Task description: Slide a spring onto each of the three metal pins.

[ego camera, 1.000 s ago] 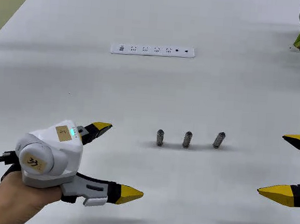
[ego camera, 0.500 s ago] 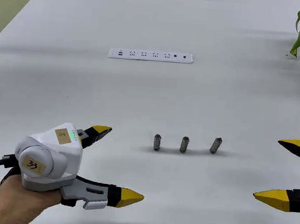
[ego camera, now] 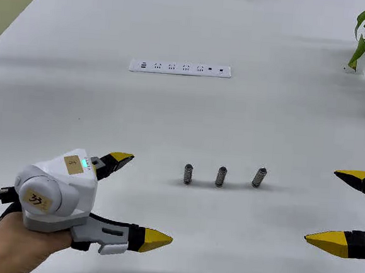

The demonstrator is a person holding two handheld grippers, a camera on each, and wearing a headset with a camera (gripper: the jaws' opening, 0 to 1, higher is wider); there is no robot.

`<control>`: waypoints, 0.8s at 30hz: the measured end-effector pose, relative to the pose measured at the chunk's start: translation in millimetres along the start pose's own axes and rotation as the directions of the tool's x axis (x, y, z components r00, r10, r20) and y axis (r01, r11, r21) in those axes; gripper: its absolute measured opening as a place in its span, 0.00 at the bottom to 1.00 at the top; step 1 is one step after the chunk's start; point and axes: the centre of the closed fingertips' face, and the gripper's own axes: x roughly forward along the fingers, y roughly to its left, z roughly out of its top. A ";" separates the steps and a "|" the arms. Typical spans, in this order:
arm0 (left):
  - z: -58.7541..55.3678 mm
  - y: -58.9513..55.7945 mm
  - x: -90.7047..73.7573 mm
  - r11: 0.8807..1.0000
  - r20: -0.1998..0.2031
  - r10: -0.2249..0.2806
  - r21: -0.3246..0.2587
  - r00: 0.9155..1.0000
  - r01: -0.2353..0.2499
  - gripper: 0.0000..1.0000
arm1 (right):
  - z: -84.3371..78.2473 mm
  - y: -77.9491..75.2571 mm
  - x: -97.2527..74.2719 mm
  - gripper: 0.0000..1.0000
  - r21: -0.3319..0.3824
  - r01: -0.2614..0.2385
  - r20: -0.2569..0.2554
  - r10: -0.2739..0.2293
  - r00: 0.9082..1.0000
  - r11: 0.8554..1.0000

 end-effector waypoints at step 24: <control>3.7 1.1 0.6 1.000 0.004 -0.007 0.007 1.000 0.007 1.00 | 1.5 0.5 -0.6 0.90 -0.001 -0.003 -0.001 0.003 1.000 1.000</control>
